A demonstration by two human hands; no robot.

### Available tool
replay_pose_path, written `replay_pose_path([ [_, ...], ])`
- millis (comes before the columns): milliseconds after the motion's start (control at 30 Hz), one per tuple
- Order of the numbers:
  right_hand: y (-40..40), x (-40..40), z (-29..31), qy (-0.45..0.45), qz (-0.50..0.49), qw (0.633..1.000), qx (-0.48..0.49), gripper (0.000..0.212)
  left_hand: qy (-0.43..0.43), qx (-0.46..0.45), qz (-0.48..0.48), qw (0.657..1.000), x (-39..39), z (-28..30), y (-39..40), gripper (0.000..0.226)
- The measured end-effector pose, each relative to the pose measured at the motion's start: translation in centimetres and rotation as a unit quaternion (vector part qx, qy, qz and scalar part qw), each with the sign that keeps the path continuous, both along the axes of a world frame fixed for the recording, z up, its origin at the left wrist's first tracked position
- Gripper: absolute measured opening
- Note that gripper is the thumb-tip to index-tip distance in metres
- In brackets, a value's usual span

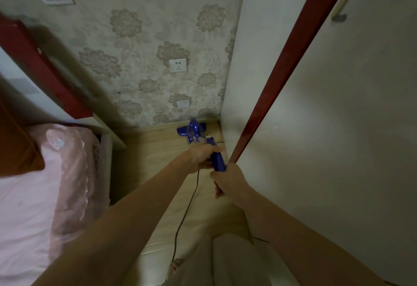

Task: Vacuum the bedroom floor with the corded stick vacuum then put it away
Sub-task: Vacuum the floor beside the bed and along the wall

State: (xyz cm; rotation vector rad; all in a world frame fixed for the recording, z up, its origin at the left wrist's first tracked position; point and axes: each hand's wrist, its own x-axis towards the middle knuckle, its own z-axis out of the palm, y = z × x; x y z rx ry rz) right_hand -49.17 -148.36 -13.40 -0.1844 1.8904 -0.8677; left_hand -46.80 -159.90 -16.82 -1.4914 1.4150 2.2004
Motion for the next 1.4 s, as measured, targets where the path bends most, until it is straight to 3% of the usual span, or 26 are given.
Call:
replay_pose_path([
  [133,-0.5,-2.4,0.5,0.01,0.006,1.0,-0.012,0.012,0.034,0.005,0.026,0.999,-1.8,-0.1,-0.5,0.044],
  [667,4.5,-5.1,1.2,0.036,-0.038,0.999,-0.008,0.026,0.029,-0.003,-0.023,0.999,-5.6,1.5,4.5,0.041],
  [900,3.3,-6.6,0.1,0.029,0.01,0.999,0.029,0.03,0.038,0.004,0.001,0.999,-6.0,-0.1,3.7,0.038],
  [1200,3.9,-7.0,1.7,-0.003,-0.002,1.0,0.027,0.022,0.009,0.026,-0.014,1.0,-7.0,1.2,3.8,0.042],
  [1400,3.7,-7.0,2.2,-0.023,-0.015,1.0,0.003,0.013,0.026,0.038,-0.02,0.999,-6.9,1.6,3.4,0.023],
])
